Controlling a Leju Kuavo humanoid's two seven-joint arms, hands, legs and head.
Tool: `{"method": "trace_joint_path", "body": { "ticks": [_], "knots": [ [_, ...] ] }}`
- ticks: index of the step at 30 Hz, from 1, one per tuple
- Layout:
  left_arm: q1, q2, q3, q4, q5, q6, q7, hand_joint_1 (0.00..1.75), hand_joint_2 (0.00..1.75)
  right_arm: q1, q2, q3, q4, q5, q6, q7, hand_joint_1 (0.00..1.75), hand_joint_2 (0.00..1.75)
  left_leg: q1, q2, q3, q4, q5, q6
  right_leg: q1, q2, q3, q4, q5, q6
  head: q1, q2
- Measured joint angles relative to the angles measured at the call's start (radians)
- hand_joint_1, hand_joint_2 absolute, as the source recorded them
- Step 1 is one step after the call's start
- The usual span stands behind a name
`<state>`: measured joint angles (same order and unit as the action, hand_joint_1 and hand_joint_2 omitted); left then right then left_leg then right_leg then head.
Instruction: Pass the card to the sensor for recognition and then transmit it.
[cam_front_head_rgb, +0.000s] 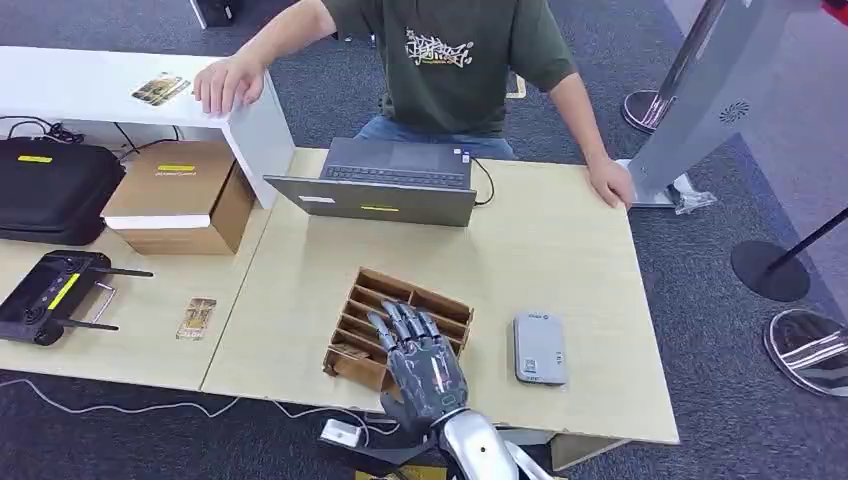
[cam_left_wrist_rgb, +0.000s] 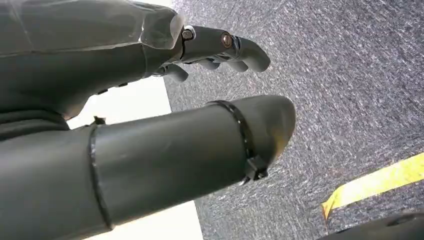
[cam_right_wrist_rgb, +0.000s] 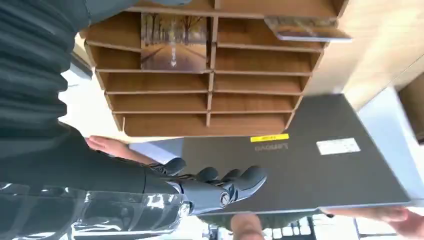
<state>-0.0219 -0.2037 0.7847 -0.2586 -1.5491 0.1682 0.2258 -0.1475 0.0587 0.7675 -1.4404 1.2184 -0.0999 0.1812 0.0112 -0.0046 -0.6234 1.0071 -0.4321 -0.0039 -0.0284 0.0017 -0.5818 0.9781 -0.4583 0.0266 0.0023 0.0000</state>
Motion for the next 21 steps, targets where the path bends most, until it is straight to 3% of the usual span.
{"method": "trace_joint_path", "body": {
  "ticks": [7,12,21],
  "knots": [
    [-0.001,-0.001,-0.004,0.000,0.000,0.003,0.003,0.00,0.00,0.004,0.002,-0.008,-0.011,-0.012,-0.002,-0.023,0.00,1.75,0.000,0.000,0.000,0.000,0.000,0.000,0.000,0.000,0.000,0.000,0.000,0.000,0.000,0.000],
    [-0.004,-0.002,-0.011,0.000,0.000,0.003,0.002,0.00,0.00,-0.023,0.024,0.000,0.034,-0.029,-0.002,-0.069,0.00,1.75,0.000,0.000,0.000,0.000,0.000,0.000,0.000,0.000,0.000,0.000,0.000,0.000,0.000,0.000],
    [-0.011,-0.003,-0.011,0.000,0.000,0.008,0.001,0.00,0.00,-0.068,0.060,0.040,0.119,-0.056,0.000,-0.083,0.00,1.75,0.000,0.000,0.000,0.000,0.000,0.000,0.000,0.000,0.000,0.000,0.000,0.000,0.000,0.000]
  ]
}}
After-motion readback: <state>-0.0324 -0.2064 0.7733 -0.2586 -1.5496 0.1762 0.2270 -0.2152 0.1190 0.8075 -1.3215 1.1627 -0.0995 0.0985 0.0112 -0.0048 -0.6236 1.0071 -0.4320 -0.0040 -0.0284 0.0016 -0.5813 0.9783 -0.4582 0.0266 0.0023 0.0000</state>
